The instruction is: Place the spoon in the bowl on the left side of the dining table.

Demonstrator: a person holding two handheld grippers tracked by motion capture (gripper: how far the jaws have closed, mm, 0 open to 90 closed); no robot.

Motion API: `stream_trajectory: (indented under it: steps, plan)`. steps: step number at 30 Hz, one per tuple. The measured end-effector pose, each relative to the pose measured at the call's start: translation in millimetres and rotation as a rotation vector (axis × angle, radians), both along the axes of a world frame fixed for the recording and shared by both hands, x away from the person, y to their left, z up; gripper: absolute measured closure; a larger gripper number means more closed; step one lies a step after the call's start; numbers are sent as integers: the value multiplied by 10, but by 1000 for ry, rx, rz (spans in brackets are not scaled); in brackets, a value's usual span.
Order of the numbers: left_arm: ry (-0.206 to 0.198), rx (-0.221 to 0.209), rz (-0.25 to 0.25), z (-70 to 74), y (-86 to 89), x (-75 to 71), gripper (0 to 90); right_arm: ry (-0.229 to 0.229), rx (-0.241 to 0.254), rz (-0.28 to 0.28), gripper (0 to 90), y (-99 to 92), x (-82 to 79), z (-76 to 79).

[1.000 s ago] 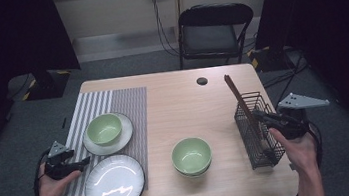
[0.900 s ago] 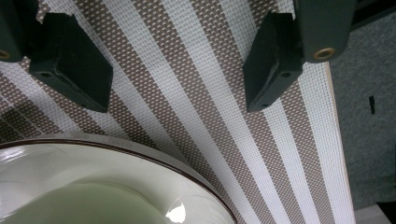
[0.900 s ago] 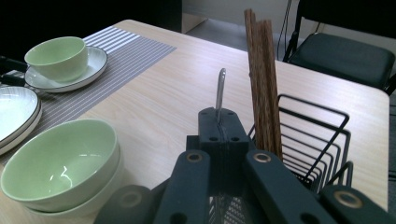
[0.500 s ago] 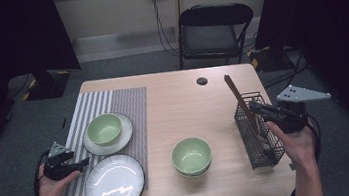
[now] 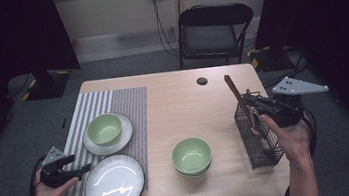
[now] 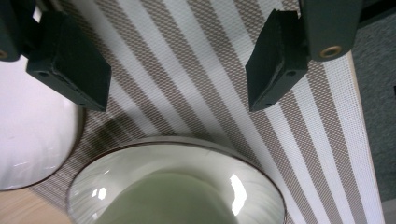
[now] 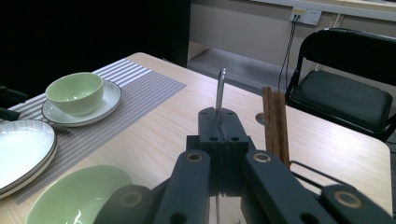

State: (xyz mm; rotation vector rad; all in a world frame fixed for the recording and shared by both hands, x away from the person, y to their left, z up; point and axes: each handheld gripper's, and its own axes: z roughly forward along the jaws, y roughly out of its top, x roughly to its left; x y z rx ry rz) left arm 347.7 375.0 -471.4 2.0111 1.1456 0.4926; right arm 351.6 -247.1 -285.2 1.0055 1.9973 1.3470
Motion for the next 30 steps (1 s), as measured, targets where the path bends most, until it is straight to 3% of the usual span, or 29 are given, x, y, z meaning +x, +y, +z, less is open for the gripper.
stream_trajectory:
  steps: [9, 16, 27, 30]
  plan:
    - [-42, -36, -65, 194, -145, -164, 223, -33, 9, 52, 900, 242, 67, 131]
    - [-71, -47, -102, 300, -331, -214, 228, -33, 16, 97, 900, 445, 156, 114]
    - [-79, -73, -164, 388, -649, -70, 240, -20, 53, 162, 900, 755, 287, 9]
    - [-76, -81, -172, 386, -710, 10, 239, -13, 28, 167, 900, 838, 323, -25]
